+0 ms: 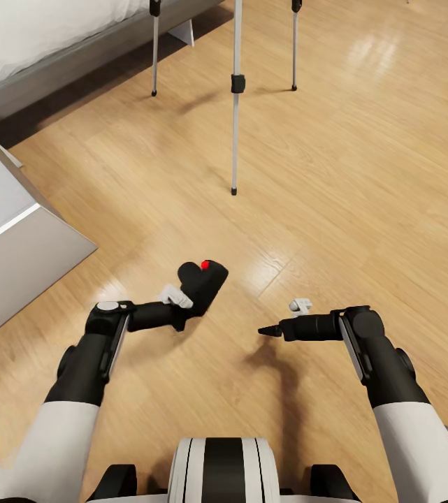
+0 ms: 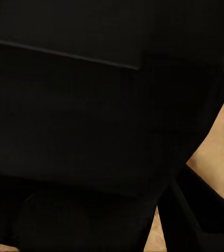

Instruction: Attach the digital camera to the camera tripod in the bedroom.

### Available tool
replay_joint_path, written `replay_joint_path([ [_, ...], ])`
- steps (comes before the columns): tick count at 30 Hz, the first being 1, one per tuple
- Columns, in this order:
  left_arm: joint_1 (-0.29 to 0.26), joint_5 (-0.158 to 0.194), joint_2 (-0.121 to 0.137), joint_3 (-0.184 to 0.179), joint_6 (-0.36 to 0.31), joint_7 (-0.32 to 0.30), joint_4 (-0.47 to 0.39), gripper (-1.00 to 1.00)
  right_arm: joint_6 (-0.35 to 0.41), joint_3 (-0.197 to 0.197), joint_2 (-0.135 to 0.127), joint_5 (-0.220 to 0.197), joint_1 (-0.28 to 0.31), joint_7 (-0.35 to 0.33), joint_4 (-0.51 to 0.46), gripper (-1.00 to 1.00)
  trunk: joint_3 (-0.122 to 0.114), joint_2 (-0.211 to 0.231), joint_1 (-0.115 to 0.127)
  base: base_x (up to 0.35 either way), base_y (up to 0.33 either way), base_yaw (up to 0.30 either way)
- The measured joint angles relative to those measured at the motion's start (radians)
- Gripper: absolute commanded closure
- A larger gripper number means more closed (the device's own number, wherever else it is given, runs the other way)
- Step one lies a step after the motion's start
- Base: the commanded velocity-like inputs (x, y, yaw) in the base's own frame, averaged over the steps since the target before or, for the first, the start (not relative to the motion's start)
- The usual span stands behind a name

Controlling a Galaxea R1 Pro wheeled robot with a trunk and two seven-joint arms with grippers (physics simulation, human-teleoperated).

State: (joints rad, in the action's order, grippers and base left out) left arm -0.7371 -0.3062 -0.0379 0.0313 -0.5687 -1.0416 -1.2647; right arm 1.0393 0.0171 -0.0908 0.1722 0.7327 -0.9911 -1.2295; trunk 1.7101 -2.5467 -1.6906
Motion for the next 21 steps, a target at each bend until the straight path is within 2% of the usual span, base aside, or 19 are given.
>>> replay_joint_path([
  [1,0.000,0.000,-0.029,0.002,-0.042,0.042,-0.011,1.00,0.000,0.001,0.000,0.000,0.000,0.000,0.000,-1.00,0.000,0.000,0.000,0.000,0.000,0.000],
  [3,0.000,-0.003,-0.048,0.002,-0.086,0.098,-0.022,1.00,0.000,0.001,0.000,0.000,0.000,0.000,0.000,-1.00,0.000,0.000,0.000,0.000,0.000,0.000],
  [5,0.000,-0.001,-0.055,0.002,-0.115,0.144,-0.026,1.00,0.000,0.001,0.000,0.000,0.000,0.000,0.000,-1.00,0.000,0.000,0.000,0.000,0.000,0.000],
  [8,0.002,-0.002,-0.082,0.000,-0.193,0.294,-0.008,1.00,0.000,0.002,0.000,0.000,0.000,0.000,0.000,-1.00,0.000,0.000,0.000,0.000,0.000,0.000],
  [9,0.004,0.004,-0.107,0.001,-0.252,0.362,0.025,1.00,0.000,0.002,0.000,0.000,0.000,0.000,0.000,-1.00,0.000,0.000,0.000,0.000,0.000,0.000],
  [10,0.005,0.016,-0.120,0.002,-0.306,0.392,0.049,1.00,0.000,0.002,0.000,0.000,0.000,0.000,0.000,-1.00,0.000,0.000,0.000,0.000,0.000,0.000],
  [12,0.005,0.052,-0.130,0.003,-0.386,0.418,0.067,1.00,0.000,0.001,0.000,0.000,0.000,0.000,-0.001,-1.00,0.000,0.000,0.000,0.000,0.000,0.000],
  [13,0.005,0.069,-0.133,0.003,-0.403,0.424,0.070,1.00,0.000,0.001,0.000,0.000,0.000,0.000,-0.002,-1.00,0.000,0.000,0.000,0.000,0.000,0.000],
  [15,0.006,0.142,-0.135,0.005,-0.432,0.442,0.081,1.00,0.000,0.001,0.000,-0.001,0.000,0.000,-0.004,-1.00,0.000,0.000,0.000,0.000,0.000,0.000],
  [16,0.006,0.198,-0.135,0.006,-0.441,0.450,0.089,1.00,0.000,0.001,0.000,0.000,0.000,0.000,-0.004,-1.00,0.000,0.000,0.000,0.000,0.000,0.000],
  [17,0.006,0.209,-0.135,0.006,-0.442,0.452,0.091,1.00,0.000,0.001,0.000,0.000,0.000,0.000,-0.004,-1.00,0.000,0.000,0.000,0.000,0.000,0.000],
  [18,0.006,0.237,-0.135,0.004,-0.445,0.453,0.089,1.00,0.000,0.001,0.000,-0.001,0.000,0.000,-0.004,-1.00,0.000,0.000,0.000,0.000,0.000,0.000],
  [21,0.006,0.248,-0.135,0.001,-0.446,0.455,0.091,1.00,0.000,0.000,0.000,-0.001,0.000,0.000,-0.005,-1.00,0.000,0.000,0.000,0.000,0.000,0.000],
])
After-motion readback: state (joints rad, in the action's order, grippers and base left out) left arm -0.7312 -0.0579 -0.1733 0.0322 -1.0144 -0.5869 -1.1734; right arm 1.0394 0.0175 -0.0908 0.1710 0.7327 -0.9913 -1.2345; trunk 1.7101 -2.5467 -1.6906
